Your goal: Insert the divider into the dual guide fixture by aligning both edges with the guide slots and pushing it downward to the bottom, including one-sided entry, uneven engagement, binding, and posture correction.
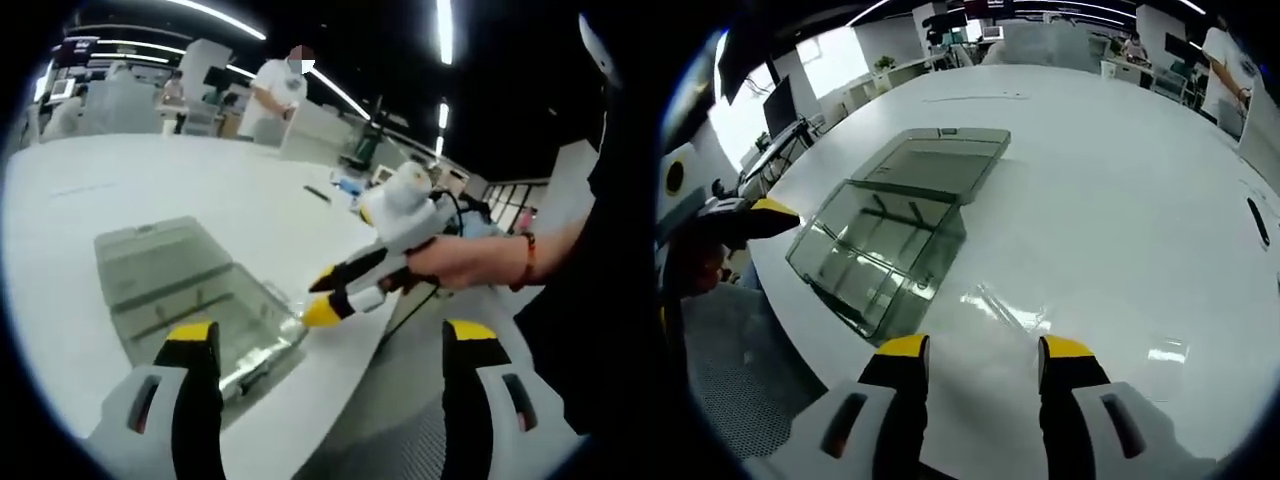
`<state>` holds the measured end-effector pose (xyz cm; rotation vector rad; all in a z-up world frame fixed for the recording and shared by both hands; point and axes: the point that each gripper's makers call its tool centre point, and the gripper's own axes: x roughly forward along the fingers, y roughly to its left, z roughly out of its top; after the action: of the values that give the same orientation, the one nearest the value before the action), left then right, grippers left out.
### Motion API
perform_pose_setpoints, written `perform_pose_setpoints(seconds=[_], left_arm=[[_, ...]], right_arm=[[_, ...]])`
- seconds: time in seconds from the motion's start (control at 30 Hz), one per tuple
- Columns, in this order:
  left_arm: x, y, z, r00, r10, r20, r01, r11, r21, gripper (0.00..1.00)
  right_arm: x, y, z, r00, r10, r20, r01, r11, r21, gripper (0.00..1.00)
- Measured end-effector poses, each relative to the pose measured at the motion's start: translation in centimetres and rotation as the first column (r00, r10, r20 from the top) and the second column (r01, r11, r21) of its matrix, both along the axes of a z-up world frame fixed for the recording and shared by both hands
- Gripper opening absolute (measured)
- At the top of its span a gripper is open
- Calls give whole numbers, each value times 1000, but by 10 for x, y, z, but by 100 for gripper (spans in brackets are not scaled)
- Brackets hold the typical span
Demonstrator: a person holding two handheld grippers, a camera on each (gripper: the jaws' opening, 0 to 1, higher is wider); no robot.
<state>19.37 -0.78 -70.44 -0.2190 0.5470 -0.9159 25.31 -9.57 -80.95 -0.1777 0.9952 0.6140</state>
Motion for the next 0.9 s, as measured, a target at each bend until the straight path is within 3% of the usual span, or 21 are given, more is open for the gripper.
perform_pose_setpoints(seconds=[0.53, 0.9], left_arm=[[-2, 4, -2, 1000, 10, -15, -10, 1000, 7, 90], [-2, 7, -3, 1000, 15, -22, -14, 1000, 9, 90]], right_arm=[[4, 10, -4, 1000, 21, -8, -21, 1000, -3, 43], [11, 13, -5, 999, 49, 8, -48, 997, -52, 46]])
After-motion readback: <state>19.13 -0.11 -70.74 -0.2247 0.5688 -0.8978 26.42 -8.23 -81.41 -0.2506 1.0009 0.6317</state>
